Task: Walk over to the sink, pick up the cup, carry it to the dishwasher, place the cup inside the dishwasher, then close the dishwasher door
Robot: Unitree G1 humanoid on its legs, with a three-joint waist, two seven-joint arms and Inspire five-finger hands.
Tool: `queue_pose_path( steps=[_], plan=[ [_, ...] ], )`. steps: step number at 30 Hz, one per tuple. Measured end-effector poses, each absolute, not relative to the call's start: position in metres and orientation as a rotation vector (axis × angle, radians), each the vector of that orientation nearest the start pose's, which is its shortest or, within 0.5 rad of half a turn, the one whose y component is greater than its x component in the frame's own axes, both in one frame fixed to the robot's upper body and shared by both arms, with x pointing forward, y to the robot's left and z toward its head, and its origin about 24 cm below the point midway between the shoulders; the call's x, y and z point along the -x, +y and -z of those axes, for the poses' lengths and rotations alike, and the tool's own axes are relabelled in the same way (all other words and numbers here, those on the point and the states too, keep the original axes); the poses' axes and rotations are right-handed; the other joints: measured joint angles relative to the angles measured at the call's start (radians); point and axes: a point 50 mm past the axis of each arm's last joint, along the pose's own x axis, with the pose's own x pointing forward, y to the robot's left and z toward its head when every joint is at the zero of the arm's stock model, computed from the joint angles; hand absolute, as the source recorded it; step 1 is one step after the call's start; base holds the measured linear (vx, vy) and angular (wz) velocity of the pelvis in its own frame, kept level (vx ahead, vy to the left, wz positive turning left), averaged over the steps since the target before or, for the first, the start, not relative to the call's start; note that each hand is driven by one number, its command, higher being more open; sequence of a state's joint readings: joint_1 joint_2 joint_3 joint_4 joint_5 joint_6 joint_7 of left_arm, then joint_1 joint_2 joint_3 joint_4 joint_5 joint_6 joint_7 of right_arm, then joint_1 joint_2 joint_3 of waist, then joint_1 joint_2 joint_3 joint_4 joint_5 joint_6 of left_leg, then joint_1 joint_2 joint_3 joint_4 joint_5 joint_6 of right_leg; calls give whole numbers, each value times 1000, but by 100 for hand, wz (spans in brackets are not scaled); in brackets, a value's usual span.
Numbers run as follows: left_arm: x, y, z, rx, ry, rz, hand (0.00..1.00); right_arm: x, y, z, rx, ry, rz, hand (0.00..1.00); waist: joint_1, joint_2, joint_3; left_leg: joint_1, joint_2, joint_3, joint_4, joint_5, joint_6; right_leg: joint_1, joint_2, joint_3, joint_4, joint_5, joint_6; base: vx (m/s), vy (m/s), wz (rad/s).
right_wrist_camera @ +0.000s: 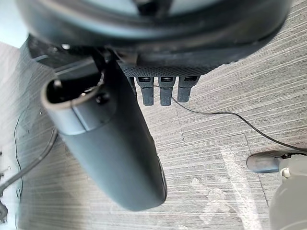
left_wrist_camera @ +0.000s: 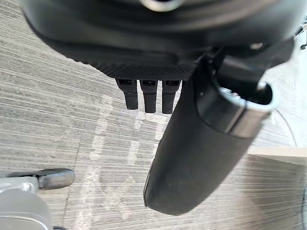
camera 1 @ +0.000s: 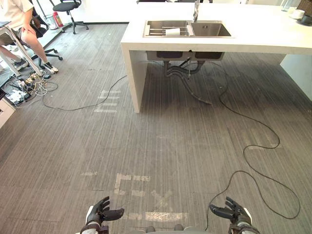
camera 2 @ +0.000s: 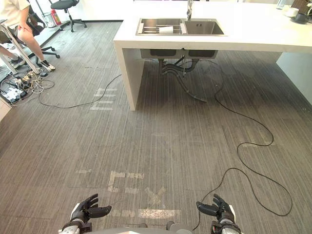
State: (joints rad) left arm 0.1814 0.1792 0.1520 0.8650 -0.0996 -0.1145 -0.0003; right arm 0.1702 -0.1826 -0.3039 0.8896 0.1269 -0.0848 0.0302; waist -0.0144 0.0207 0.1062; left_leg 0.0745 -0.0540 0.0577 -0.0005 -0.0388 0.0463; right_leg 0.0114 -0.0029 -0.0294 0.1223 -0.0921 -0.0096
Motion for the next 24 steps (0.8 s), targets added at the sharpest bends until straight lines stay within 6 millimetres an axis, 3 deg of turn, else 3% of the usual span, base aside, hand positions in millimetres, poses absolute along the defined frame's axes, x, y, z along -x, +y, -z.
queue_pose_path(
  steps=[24],
  plan=[
    [-115, 243, 127, -29, 819, -294, 90, -99, -275, 128, -77, 849, 488, 90, 1, -4, 3, -11, 0, -3, 10, -18, -7, -25, -2, -3, 37, -35, 0, 12, -1, 0]
  ],
)
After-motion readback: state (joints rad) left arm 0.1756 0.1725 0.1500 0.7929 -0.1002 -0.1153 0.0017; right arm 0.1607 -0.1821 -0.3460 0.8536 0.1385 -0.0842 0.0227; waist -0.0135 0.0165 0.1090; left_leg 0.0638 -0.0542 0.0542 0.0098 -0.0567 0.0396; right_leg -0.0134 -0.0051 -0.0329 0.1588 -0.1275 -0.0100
